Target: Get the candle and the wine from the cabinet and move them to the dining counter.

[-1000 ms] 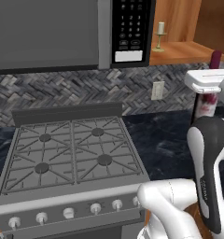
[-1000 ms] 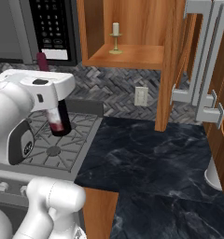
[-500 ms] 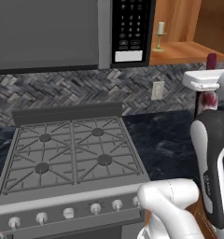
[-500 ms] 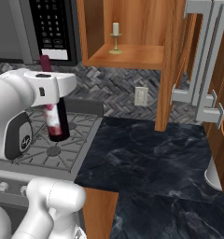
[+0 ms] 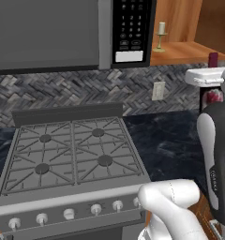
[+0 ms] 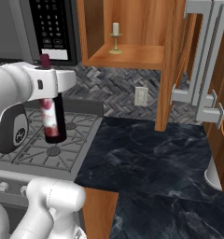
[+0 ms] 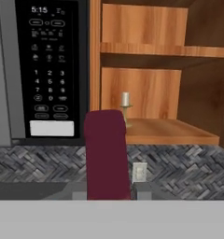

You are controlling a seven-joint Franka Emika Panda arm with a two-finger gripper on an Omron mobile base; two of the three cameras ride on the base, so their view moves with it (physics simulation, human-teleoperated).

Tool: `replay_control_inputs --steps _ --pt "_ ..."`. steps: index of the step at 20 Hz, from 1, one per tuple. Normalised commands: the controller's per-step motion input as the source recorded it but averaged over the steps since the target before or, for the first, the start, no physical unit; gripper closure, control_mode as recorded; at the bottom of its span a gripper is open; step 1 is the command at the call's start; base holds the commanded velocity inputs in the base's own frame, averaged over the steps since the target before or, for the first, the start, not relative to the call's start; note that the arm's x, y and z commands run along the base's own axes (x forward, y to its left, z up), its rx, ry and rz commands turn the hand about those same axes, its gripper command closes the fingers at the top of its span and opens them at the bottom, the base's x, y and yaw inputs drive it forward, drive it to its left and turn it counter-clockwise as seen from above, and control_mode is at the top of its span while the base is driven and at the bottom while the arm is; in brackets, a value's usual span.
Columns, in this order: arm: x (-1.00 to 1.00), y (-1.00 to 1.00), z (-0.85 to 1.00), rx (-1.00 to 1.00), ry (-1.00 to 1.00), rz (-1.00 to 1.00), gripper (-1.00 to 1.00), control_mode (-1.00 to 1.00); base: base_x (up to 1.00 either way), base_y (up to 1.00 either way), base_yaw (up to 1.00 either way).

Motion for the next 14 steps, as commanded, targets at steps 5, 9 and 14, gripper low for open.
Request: replay_control_inputs --steps 5,9,14 --pt "0.0 0.11 -0.11 0.0 -0.01 0.0 1.0 -1.0 0.0 0.0 0.0" --pt "0.0 0.11 -0.06 0.0 0.0 0.0 1.0 -1.0 0.0 0.0 0.0" --pt "0.0 0.03 0.0 0.0 0.0 0.0 1.0 -1.0 0.0 0.0 0.0"
